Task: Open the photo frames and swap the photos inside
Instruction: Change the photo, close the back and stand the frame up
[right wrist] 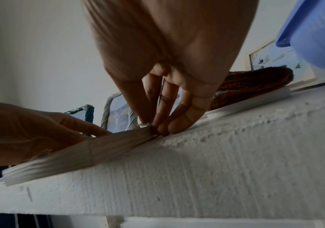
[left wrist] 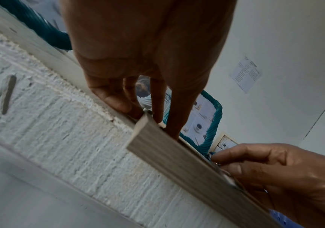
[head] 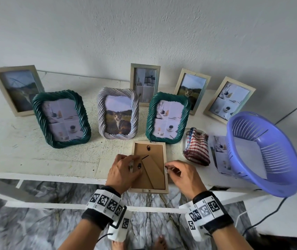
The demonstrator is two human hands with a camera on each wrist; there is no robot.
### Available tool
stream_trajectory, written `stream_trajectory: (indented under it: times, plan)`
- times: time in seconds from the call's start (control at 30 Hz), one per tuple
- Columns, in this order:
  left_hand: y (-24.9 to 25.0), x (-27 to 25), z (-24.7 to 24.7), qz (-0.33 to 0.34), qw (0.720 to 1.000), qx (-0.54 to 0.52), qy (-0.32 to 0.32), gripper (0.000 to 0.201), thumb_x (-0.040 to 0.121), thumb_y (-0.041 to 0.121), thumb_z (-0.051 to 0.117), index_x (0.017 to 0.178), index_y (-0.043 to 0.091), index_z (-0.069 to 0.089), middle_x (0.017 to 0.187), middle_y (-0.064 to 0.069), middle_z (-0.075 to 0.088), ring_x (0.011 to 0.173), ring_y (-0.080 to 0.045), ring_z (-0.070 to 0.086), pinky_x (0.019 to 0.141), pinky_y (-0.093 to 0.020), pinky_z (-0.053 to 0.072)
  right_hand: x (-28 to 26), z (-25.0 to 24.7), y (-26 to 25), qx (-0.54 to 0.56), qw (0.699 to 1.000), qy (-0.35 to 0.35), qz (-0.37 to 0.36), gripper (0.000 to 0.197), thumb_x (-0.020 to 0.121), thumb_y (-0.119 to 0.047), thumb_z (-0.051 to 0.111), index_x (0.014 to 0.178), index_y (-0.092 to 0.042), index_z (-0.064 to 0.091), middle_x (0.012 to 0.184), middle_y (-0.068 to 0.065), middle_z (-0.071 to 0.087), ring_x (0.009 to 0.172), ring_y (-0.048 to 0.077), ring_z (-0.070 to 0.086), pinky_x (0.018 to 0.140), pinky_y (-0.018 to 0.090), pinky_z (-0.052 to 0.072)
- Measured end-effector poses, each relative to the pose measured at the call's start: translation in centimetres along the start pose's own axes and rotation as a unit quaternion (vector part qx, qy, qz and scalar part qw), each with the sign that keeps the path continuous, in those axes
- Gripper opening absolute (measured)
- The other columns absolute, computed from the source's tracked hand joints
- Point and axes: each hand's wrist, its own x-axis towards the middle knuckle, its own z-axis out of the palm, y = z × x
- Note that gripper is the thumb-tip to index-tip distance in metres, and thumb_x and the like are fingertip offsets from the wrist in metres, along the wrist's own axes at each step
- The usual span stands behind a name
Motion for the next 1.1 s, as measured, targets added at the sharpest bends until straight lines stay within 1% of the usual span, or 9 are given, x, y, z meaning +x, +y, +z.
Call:
stream_trajectory:
  times: [0.13, 0.2, 0.33, 0.47, 0.57, 0.67, 0.73, 0.83, 1.1]
  plan:
    - [-0.1, 0.1, 0.0, 0.0, 1.0, 0.0, 0.002, 0.052, 0.078, 0.035, 0.076, 0.128, 0.032, 0.06, 0.111, 0.002, 0.045, 0.101, -0.02, 0.058, 0.091, -0.032, 0.048, 0.7, 0.1, 1.1, 0.036, 0.999, -0.021, 0.01, 0.025, 0.083, -0.035, 0.063, 0.107, -0.035, 0.066, 0.094, -0.018, 0.071, 0.084, 0.0, 0.066, 0.077, 0.03, 0.057]
    - [-0.1, 0.1, 0.0, 0.001, 1.0, 0.0, 0.002, 0.052, 0.078, 0.035, 0.076, 0.128, 0.033, 0.06, 0.11, 0.002, 0.045, 0.099, -0.019, 0.058, 0.089, -0.03, 0.048, 0.9, -0.2, 1.4, 0.041, 0.998, -0.042, 0.019, 0.03, 0.082, -0.027, 0.068, 0.109, -0.04, 0.063, 0.093, -0.02, 0.071, 0.084, 0.002, 0.067, 0.077, 0.032, 0.057]
    - [-0.1, 0.2, 0.0, -0.002, 1.0, 0.005, -0.003, 0.052, 0.078, 0.035, 0.076, 0.127, 0.034, 0.06, 0.11, 0.003, 0.044, 0.099, -0.019, 0.059, 0.089, -0.029, 0.047, 1.0, -0.5, 1.5, 0.043, 0.997, -0.057, 0.011, 0.026, 0.084, -0.018, 0.072, 0.102, -0.036, 0.067, 0.092, -0.018, 0.071, 0.085, 0.001, 0.066, 0.078, 0.03, 0.056]
    - [0.1, 0.3, -0.1, -0.008, 1.0, 0.01, -0.006, 0.051, 0.078, 0.035, 0.076, 0.126, 0.034, 0.06, 0.109, 0.004, 0.043, 0.101, -0.019, 0.057, 0.09, -0.028, 0.046, 1.0, -1.3, 0.7, 0.025, 0.995, -0.098, 0.005, 0.018, 0.089, -0.021, 0.068, 0.106, -0.025, 0.069, 0.101, -0.012, 0.07, 0.09, -0.001, 0.062, 0.081, 0.019, 0.05]
    - [0.2, 0.2, -0.2, -0.007, 1.0, 0.007, -0.009, 0.051, 0.078, 0.034, 0.076, 0.126, 0.033, 0.06, 0.109, 0.003, 0.044, 0.102, -0.019, 0.056, 0.091, -0.029, 0.046, 1.1, -1.7, 0.6, 0.025, 0.994, -0.109, 0.004, 0.017, 0.09, -0.024, 0.067, 0.106, -0.024, 0.068, 0.102, -0.011, 0.069, 0.091, 0.0, 0.061, 0.082, 0.02, 0.048]
    - [0.2, 0.2, -0.3, -0.005, 1.0, 0.007, -0.01, 0.051, 0.078, 0.035, 0.076, 0.126, 0.033, 0.06, 0.109, 0.002, 0.045, 0.101, -0.019, 0.056, 0.091, -0.031, 0.047, 1.5, -1.8, 0.4, 0.015, 0.993, -0.121, 0.009, 0.014, 0.088, -0.029, 0.068, 0.101, -0.025, 0.066, 0.095, -0.015, 0.067, 0.085, 0.0, 0.059, 0.074, 0.019, 0.046]
    - [0.3, 0.2, -0.3, -0.006, 1.0, 0.006, -0.01, 0.051, 0.078, 0.035, 0.076, 0.126, 0.033, 0.06, 0.109, 0.002, 0.047, 0.101, -0.019, 0.057, 0.09, -0.031, 0.047, 2.1, -1.6, 0.3, 0.0, 0.993, -0.119, -0.005, 0.015, 0.087, -0.035, 0.069, 0.095, -0.023, 0.063, 0.086, -0.019, 0.062, 0.078, 0.0, 0.056, 0.067, 0.017, 0.043]
    - [0.4, 0.2, -0.4, -0.008, 1.0, 0.006, -0.011, 0.051, 0.078, 0.036, 0.076, 0.126, 0.034, 0.06, 0.109, 0.001, 0.047, 0.099, -0.019, 0.057, 0.089, -0.031, 0.047, 2.9, -1.0, 0.2, -0.021, 0.994, -0.108, -0.025, 0.018, 0.088, -0.038, 0.067, 0.087, -0.024, 0.056, 0.079, -0.016, 0.057, 0.071, 0.003, 0.053, 0.063, 0.024, 0.043]
    - [0.4, 0.0, -0.4, -0.01, 1.0, 0.005, -0.014, 0.05, 0.079, 0.035, 0.075, 0.126, 0.033, 0.06, 0.111, 0.003, 0.045, 0.1, -0.018, 0.056, 0.088, -0.028, 0.046, 2.3, 0.0, -0.1, -0.03, 0.997, -0.055, -0.034, 0.016, 0.091, -0.034, 0.063, 0.086, -0.023, 0.053, 0.077, -0.015, 0.055, 0.069, 0.007, 0.052, 0.06, 0.026, 0.041]
